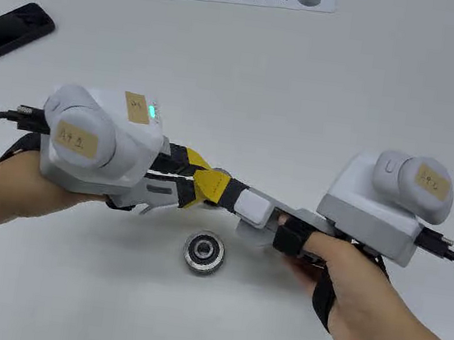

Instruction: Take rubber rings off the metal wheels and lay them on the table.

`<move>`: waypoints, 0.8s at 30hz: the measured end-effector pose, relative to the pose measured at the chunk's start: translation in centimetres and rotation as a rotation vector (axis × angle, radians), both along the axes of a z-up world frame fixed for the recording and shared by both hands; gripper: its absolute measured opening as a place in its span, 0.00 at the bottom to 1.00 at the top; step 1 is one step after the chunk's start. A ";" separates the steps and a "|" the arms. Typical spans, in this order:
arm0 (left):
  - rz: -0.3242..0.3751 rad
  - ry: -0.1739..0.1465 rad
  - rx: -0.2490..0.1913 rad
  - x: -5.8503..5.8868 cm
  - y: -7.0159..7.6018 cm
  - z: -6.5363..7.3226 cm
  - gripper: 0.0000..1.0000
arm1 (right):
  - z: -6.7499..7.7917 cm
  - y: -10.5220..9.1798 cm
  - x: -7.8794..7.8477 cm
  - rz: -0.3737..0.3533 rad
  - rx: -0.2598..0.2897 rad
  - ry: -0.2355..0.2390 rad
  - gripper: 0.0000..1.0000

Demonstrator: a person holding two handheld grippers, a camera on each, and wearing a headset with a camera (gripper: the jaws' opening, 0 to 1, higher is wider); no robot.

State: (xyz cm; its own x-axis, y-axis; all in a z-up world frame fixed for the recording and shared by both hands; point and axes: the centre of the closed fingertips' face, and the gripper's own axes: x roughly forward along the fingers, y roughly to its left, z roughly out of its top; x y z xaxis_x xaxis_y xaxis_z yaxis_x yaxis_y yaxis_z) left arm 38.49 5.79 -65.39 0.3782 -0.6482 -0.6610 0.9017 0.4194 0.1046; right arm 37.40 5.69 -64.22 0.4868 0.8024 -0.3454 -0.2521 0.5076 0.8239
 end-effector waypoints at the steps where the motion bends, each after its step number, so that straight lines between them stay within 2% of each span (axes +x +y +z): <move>1: -0.001 0.000 0.001 0.0 0.0 0.0 0.13 | -0.1 0.0 0.0 0.002 -0.006 0.000 0.47; 3: -0.001 0.000 0.001 0.0 0.0 0.0 0.13 | -0.2 0.1 -0.2 0.007 -0.011 0.007 0.47; 9: -0.002 0.004 0.003 -0.1 0.1 0.0 0.13 | -0.1 0.5 -0.4 0.007 0.017 0.028 0.49; 19: 0.000 0.005 0.001 -0.1 0.2 -0.1 0.13 | 0.2 -0.4 0.3 -0.022 0.028 0.012 0.44; 24: 0.000 0.005 0.001 0.0 0.2 -0.1 0.13 | 0.5 -0.5 0.5 -0.029 0.038 0.018 0.41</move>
State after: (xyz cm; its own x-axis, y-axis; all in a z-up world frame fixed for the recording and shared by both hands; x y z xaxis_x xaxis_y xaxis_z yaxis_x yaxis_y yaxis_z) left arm 38.45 6.03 -65.49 0.3744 -0.6475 -0.6638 0.9025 0.4189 0.1004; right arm 37.89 5.19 -63.77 0.5036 0.8011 -0.3235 -0.2230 0.4823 0.8472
